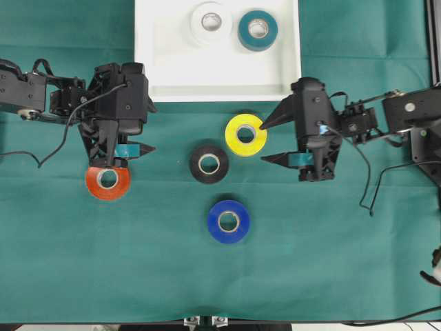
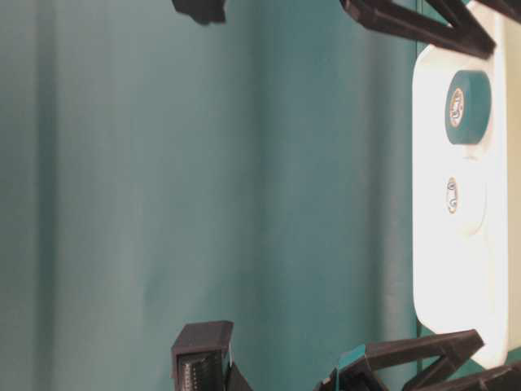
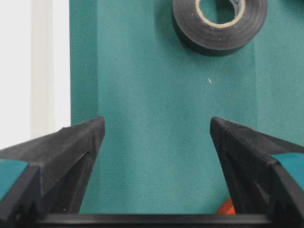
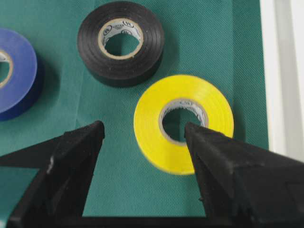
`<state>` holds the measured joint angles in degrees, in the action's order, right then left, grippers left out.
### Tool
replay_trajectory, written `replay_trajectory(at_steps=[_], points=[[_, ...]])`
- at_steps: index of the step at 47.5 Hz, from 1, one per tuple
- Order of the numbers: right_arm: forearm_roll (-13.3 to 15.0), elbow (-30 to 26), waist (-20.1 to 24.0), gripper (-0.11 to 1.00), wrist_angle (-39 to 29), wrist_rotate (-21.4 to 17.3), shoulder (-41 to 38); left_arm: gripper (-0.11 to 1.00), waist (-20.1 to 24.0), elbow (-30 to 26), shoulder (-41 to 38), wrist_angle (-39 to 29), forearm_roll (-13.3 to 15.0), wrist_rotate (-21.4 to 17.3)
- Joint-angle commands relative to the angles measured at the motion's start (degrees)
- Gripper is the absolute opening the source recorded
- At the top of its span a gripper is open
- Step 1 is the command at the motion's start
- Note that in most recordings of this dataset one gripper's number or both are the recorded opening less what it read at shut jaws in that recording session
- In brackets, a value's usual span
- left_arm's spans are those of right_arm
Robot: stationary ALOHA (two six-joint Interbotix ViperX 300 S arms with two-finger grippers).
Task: Put the tape alternately from left to right into the white case.
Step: 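Lower the right gripper into the yellow tape roll's hole and grip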
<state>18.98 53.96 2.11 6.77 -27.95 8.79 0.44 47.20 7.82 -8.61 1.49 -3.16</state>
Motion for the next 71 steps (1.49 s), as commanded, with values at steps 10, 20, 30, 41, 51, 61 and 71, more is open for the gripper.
replay_trajectory(at_steps=[10,20,30,41,51,61,71], points=[[0.18,-4.04,0.18,0.77,-3.34,0.09,-3.78,0.76,-0.18,0.44,0.97,0.35,0.00,0.09],[0.18,-5.71,0.09,0.77,-4.22,0.09,-6.50,0.76,-0.18,0.44,0.97,0.35,0.00,0.09],[0.26,-7.03,0.00,0.77,-4.22,0.18,-8.61,0.76,-0.18,0.44,0.97,0.35,0.09,0.09],[0.26,-8.44,0.00,0.77,-4.22,0.18,-11.69,0.76,-0.18,0.44,0.97,0.35,0.09,0.09],[0.26,-9.23,-0.35,0.77,-4.31,0.09,-13.18,0.76,-0.18,0.53,0.97,0.35,0.09,0.09],[0.26,-9.23,-1.23,0.77,-4.75,0.09,-14.41,0.76,-0.18,0.53,0.97,0.35,0.09,0.18],[0.26,-9.76,-1.41,0.77,-6.15,0.09,-14.77,0.76,-0.18,0.53,0.97,0.35,0.09,0.18]])
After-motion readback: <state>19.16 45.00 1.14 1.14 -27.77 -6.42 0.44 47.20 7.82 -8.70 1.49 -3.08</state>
